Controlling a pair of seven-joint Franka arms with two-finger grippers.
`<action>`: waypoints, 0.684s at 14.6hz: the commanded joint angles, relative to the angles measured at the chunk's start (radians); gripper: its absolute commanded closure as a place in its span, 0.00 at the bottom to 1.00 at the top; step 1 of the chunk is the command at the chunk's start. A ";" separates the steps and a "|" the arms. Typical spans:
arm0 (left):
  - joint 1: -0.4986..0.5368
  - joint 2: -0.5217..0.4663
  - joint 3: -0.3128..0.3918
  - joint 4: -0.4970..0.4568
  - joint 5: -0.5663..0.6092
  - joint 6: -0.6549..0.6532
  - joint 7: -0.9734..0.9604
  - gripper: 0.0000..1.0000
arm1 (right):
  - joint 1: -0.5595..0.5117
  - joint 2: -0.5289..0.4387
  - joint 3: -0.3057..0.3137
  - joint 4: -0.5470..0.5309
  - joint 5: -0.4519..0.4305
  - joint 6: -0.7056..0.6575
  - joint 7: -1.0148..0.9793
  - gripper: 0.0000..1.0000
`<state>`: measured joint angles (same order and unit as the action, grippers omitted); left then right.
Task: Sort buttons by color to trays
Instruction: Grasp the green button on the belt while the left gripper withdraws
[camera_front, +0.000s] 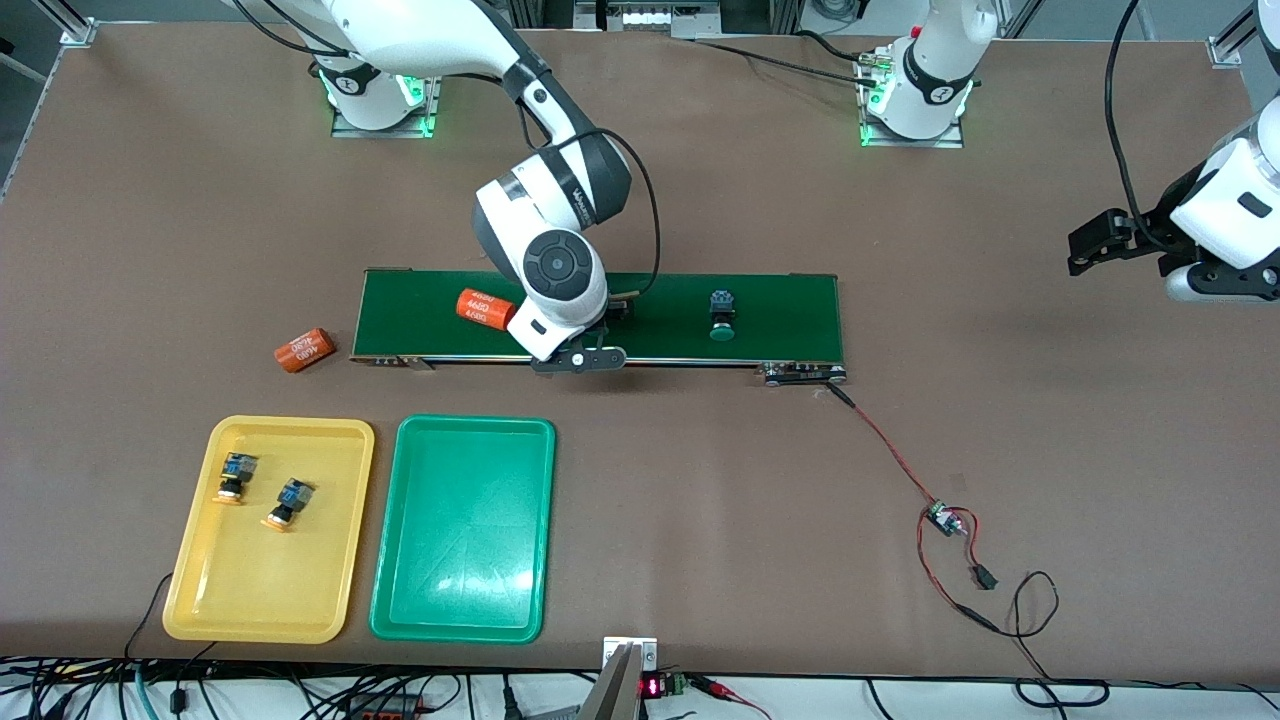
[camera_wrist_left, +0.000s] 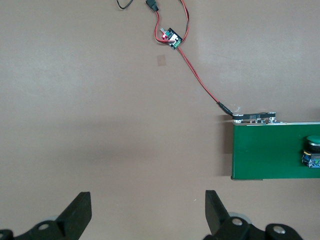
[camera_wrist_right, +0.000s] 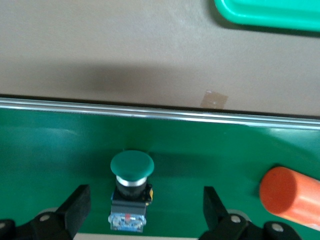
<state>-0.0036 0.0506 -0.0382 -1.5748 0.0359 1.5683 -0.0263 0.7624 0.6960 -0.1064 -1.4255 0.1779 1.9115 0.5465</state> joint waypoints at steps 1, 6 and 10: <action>-0.003 -0.003 0.003 0.015 0.015 -0.022 0.022 0.00 | 0.017 0.014 -0.007 -0.030 0.012 0.041 0.027 0.07; -0.009 -0.003 0.000 0.015 0.016 -0.025 0.016 0.00 | 0.029 0.008 -0.009 -0.055 0.014 0.058 0.047 0.71; -0.009 -0.003 -0.012 0.015 0.018 -0.025 0.009 0.00 | 0.025 -0.006 -0.012 -0.007 0.012 0.044 0.164 1.00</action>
<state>-0.0102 0.0505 -0.0457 -1.5747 0.0359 1.5643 -0.0263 0.7782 0.7124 -0.1071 -1.4504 0.1780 1.9634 0.6688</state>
